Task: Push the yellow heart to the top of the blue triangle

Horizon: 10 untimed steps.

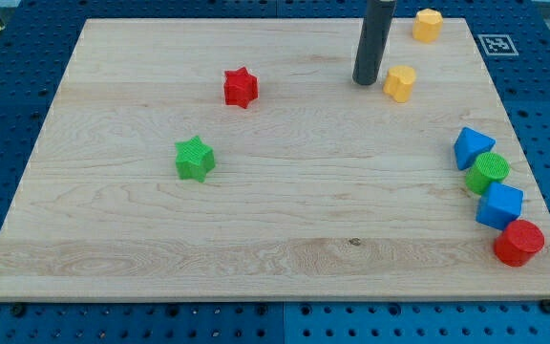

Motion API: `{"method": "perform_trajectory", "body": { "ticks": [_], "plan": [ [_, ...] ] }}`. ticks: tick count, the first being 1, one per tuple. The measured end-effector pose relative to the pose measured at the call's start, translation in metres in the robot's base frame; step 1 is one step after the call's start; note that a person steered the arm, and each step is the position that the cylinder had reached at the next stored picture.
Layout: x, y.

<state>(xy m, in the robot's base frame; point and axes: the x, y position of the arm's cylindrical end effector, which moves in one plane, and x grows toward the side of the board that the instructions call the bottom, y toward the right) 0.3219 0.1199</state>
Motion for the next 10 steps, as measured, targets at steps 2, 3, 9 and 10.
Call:
{"method": "perform_trajectory", "body": {
  "ticks": [2,3,9,10],
  "plan": [
    [-0.008,0.003],
    [-0.002,0.015],
    [0.031,0.074],
    [0.049,0.074]
  ]
}}
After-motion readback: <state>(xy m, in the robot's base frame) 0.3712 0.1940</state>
